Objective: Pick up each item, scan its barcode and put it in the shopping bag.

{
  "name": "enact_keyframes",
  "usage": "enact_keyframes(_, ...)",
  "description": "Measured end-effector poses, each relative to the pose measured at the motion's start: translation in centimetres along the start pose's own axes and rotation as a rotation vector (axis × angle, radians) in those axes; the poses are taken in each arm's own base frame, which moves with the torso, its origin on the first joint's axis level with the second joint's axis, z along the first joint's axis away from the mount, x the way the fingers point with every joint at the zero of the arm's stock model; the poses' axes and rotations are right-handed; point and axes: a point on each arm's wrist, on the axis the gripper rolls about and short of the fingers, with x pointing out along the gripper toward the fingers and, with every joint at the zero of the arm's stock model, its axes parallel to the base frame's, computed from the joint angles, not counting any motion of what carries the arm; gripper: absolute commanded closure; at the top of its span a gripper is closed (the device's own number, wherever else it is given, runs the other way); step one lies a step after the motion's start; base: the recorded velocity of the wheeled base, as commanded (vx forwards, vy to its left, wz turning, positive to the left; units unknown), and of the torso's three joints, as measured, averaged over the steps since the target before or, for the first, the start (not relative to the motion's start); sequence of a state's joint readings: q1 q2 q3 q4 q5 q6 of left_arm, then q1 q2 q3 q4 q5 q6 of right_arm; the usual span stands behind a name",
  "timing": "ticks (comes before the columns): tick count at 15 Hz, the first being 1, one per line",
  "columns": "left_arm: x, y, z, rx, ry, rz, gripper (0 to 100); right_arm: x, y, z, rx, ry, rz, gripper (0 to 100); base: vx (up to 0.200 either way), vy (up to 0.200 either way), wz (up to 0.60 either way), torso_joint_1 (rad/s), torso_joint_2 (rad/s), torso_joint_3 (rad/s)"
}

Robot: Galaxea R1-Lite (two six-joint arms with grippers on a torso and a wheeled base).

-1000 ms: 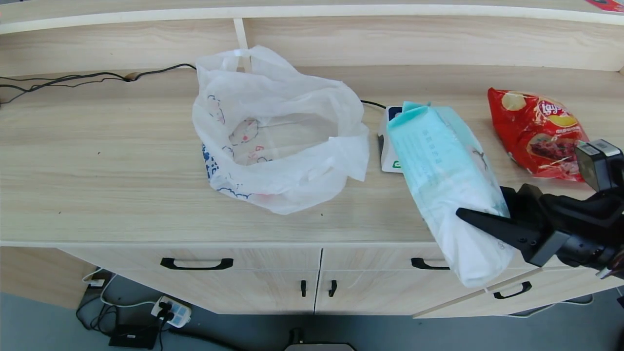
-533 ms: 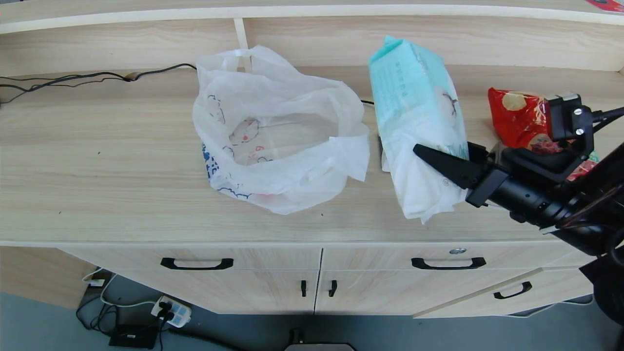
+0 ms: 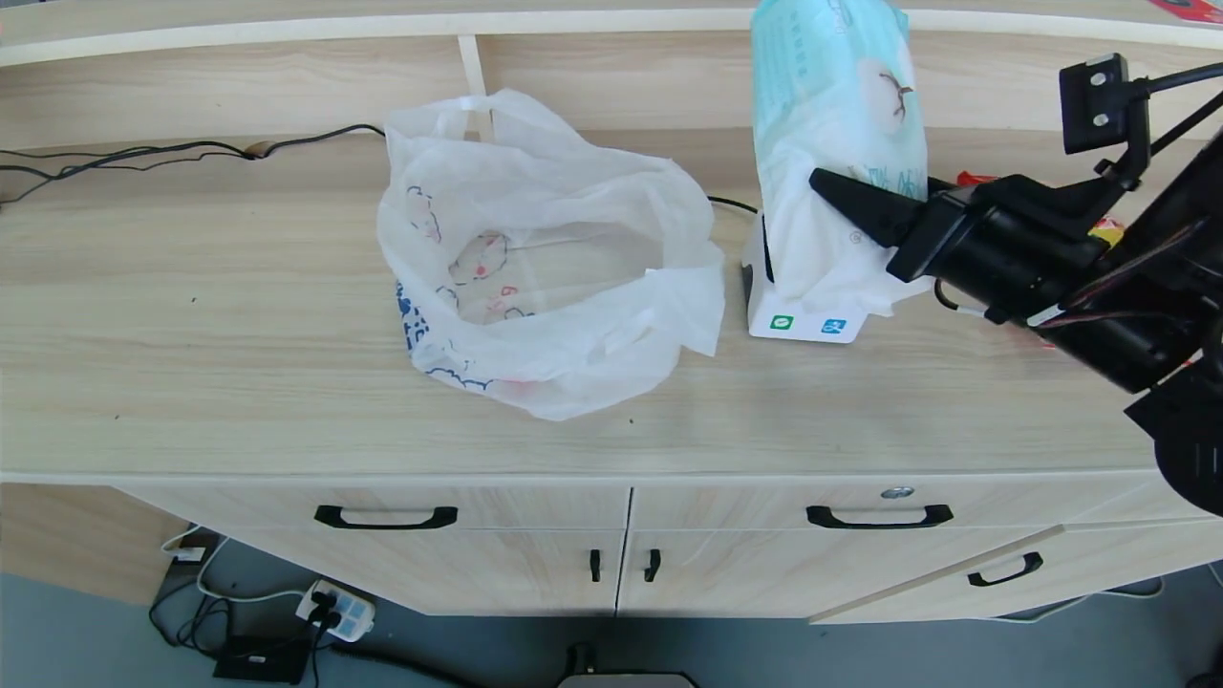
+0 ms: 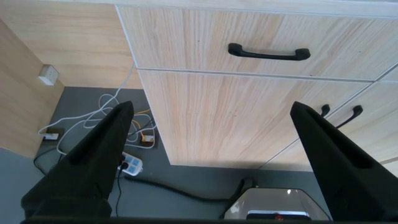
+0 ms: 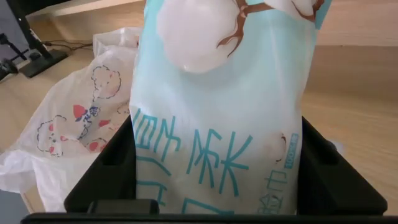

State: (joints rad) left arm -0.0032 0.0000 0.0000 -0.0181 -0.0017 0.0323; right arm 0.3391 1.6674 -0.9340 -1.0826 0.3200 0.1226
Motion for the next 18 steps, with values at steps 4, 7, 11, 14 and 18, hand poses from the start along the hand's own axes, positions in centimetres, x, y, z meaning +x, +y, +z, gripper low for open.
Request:
enact_keyframes(4,0.0,0.0,0.0,0.0,0.0,0.0,0,1.3,-0.5,-0.3,-0.005,-0.013,-0.013,100,0.0,0.0,0.0,0.0,0.0,0.0)
enact_keyframes(7,0.0,0.0,0.0,0.0,0.0,0.0,0,2.5,-0.9,-0.5,-0.013,-0.028,-0.009,100,0.0,0.0,0.0,0.0,0.0,0.0)
enact_keyframes(11,0.0,0.0,0.0,0.0,0.0,0.0,0,3.2,-1.2,-0.5,-0.025,-0.039,-0.01,100,0.0,0.0,0.0,0.0,0.0,0.0)
enact_keyframes(14,0.0,0.0,0.0,0.0,0.0,0.0,0,3.3,-1.2,-0.6,-0.039,-0.035,-0.011,100,0.0,0.0,0.0,0.0,0.0,0.0)
enact_keyframes(18,0.0,0.0,0.0,0.0,0.0,0.0,0,2.9,-1.2,-1.0,-0.068,-0.017,-0.012,100,0.0,0.0,0.0,0.0,0.0,0.0)
